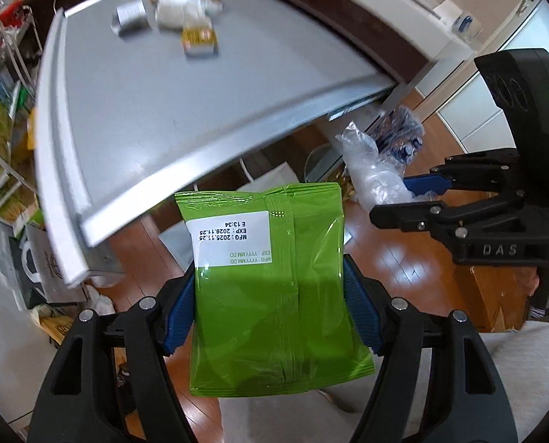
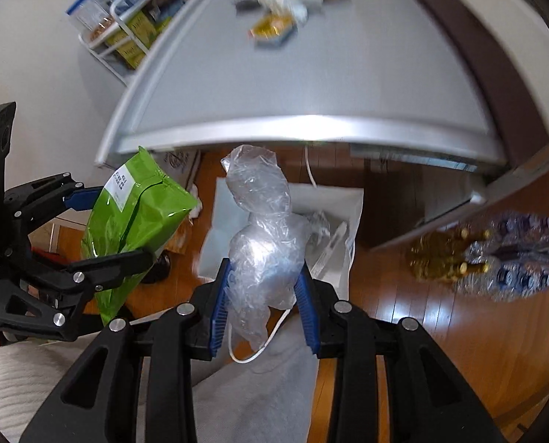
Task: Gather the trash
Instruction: 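Carry the green packet and plastic bag over the paper bag and open both tools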
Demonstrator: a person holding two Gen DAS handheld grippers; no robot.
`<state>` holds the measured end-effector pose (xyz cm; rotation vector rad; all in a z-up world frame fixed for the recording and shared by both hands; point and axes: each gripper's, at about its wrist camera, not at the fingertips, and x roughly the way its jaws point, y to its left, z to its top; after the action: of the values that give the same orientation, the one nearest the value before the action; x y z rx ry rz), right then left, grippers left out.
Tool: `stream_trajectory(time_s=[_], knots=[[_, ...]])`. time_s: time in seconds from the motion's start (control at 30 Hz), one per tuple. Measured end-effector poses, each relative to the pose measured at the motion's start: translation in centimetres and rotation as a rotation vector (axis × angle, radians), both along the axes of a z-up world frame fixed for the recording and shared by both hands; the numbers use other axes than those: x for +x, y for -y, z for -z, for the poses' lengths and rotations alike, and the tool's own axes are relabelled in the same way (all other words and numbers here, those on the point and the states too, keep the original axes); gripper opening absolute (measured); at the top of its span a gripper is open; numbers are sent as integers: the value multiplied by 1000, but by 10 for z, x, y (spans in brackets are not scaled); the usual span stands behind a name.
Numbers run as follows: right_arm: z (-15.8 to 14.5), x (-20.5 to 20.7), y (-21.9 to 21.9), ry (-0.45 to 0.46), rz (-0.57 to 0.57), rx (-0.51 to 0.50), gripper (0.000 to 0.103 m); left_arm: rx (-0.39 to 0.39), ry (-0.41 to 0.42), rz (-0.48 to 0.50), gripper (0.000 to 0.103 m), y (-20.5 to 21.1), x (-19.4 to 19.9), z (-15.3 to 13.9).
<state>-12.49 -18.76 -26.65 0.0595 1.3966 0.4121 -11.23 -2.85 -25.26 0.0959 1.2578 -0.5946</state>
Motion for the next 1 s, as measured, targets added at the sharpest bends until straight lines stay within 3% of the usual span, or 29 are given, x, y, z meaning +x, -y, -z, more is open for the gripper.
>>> stream_trajectory(time_s=[0.13,0.33,0.47,0.53,0.6,1.0], knots=[[26,9,0,-45,27,1,34,34,-54,13,71,9,11,31],[48,26,3,-75,85,6,36,42,-77,-14,73,10,25,46],[49,33,3,-69,89,-3,43,47,-93,-9,78,12,26,48],[49,36,2,-68,89,0,59,53,-83,-10,82,13,26,46],[49,37,3,-67,88,-4,61,59,-78,-20,90,12,25,45],[25,24,13,-40,73,-5,61,25,-89,-39,90,0,27,29]])
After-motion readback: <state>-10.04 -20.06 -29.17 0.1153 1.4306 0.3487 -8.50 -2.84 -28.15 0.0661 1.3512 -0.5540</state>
